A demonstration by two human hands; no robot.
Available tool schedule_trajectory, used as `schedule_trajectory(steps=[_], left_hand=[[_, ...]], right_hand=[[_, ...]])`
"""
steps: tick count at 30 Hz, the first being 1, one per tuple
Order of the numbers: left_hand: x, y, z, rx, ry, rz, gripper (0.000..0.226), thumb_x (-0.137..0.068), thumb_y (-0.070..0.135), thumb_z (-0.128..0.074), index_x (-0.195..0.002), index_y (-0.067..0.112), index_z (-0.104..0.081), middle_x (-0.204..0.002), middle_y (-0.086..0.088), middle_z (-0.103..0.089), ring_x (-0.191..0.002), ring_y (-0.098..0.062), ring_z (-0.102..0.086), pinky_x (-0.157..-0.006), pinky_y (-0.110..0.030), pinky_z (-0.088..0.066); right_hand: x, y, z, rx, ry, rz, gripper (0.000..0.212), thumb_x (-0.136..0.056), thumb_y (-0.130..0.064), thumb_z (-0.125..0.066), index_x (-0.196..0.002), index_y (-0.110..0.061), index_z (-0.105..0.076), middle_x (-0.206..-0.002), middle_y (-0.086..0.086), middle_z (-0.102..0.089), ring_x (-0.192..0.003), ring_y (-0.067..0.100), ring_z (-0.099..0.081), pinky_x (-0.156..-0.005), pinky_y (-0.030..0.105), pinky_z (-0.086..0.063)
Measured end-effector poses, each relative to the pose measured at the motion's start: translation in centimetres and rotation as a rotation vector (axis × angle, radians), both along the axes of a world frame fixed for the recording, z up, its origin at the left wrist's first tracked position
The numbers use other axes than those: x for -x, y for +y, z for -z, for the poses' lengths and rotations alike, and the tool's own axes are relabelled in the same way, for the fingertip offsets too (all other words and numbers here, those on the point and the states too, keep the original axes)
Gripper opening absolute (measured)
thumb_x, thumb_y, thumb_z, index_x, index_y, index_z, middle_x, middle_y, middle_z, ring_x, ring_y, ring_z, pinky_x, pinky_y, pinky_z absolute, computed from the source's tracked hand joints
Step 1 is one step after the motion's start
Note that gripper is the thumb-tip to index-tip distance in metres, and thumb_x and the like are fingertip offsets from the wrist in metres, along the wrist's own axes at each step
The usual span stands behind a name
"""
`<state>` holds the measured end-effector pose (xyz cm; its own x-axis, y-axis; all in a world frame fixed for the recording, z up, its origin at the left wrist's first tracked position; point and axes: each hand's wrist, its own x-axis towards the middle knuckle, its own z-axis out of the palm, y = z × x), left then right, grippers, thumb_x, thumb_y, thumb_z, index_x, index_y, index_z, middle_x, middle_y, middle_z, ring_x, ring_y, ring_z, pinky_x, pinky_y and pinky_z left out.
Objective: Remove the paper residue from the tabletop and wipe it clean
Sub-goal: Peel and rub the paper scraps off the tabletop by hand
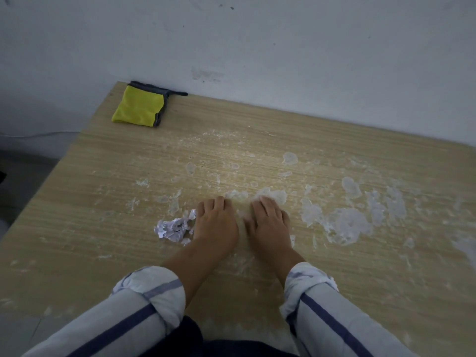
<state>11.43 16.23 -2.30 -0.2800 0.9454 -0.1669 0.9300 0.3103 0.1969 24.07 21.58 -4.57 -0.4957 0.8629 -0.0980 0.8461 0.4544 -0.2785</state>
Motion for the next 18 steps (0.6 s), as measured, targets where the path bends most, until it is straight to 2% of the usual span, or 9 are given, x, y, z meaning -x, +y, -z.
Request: schedule_trajectory(steps=[5, 9, 12, 18], left_hand=[[-1.2, -0.1, 0.6, -0.1, -0.154, -0.037, 0.043, -0.09, 0.02, -0.038, -0.132, 0.009, -0.04, -0.137, -0.005, -0.037, -0.124, -0.024, -0.032, -0.105, -0.035, -0.026], [-1.3, -0.1, 0.9, -0.156, -0.217, -0.061, 0.041, -0.092, 0.019, -0.04, -0.132, 0.01, -0.044, -0.139, -0.003, -0.039, -0.126, -0.021, -0.03, -0.105, -0.034, -0.027], [-1.2, 0.3, 0.7, -0.165, -0.267, -0.209, 0.042, -0.093, 0.018, -0.041, -0.134, 0.012, -0.042, -0.136, -0.004, -0.042, -0.125, -0.023, -0.032, -0.104, -0.036, -0.028], [-0.6, 1.9, 0.6, -0.183, -0.234, -0.385, 0.02, -0.091, 0.016, -0.042, -0.105, 0.015, -0.057, -0.114, -0.005, -0.049, -0.106, -0.024, -0.038, -0.09, -0.035, -0.031]], right_hand=[[-0.7, 1.4, 0.2, -0.018, 0.029, -0.052, 0.066, -0.088, -0.05, -0.014, -0.138, -0.015, -0.039, -0.149, 0.006, -0.034, -0.141, 0.023, -0.022, -0.111, 0.04, -0.019], [-0.6, 1.4, 0.3, -0.036, 0.05, -0.052, 0.065, -0.089, -0.05, -0.017, -0.134, -0.012, -0.044, -0.146, 0.009, -0.039, -0.139, 0.025, -0.028, -0.11, 0.043, -0.023], [-0.8, 1.5, 0.5, -0.042, 0.063, -0.052, 0.059, -0.09, -0.048, -0.022, -0.131, -0.014, -0.047, -0.143, 0.009, -0.043, -0.137, 0.026, -0.031, -0.109, 0.043, -0.024], [-0.9, 1.5, 0.7, -0.096, 0.083, -0.049, 0.05, -0.091, -0.044, -0.032, -0.122, -0.013, -0.054, -0.134, 0.011, -0.052, -0.13, 0.029, -0.043, -0.104, 0.046, -0.033]])
